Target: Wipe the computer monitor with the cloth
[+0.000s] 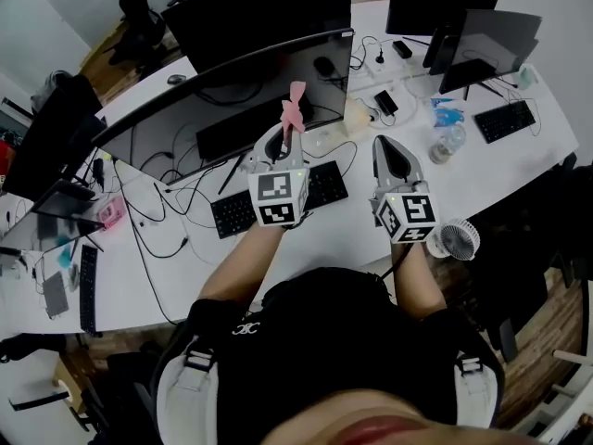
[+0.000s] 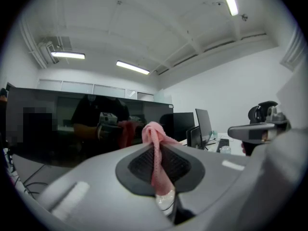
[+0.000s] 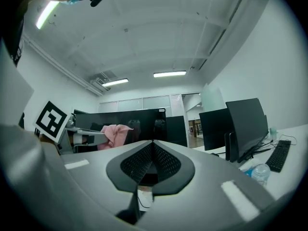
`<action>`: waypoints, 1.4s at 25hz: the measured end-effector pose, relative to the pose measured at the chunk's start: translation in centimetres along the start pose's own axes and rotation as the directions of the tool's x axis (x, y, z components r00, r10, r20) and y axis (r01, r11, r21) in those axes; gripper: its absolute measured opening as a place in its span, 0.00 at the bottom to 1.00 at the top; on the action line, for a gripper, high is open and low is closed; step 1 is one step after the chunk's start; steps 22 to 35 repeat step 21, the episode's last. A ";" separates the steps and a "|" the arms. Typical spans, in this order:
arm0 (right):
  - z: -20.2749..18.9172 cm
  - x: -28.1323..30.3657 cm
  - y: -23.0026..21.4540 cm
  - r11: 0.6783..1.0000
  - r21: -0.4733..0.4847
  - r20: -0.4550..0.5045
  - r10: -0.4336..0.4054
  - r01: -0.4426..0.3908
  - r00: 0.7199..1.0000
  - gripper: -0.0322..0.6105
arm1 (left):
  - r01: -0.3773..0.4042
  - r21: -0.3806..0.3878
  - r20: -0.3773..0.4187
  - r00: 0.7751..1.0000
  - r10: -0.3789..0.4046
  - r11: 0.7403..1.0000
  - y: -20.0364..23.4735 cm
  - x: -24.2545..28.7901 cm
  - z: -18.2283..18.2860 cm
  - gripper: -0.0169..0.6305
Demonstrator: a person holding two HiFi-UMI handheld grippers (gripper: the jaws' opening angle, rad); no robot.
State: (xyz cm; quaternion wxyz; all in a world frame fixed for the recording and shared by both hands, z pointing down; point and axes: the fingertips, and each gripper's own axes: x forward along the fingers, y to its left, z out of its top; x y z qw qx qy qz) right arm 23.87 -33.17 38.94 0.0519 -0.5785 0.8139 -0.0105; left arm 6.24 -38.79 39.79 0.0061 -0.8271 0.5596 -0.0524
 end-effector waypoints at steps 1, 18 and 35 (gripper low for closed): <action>0.0 0.3 0.5 1.000 0.001 -0.001 0.008 -0.008 1.000 0.05 | -0.013 -0.004 -0.010 1.000 0.013 1.000 0.7 -0.8 -0.8 0.13; -0.8 4.5 6.0 0.999 -0.006 -0.018 0.043 -0.043 0.999 0.05 | -0.059 -0.074 -0.031 0.998 0.057 0.995 7.4 -4.3 -3.2 0.13; -0.9 4.9 6.6 0.999 -0.004 -0.020 0.045 -0.045 0.999 0.05 | -0.051 -0.076 -0.023 0.999 0.049 0.996 7.8 -4.4 -2.8 0.13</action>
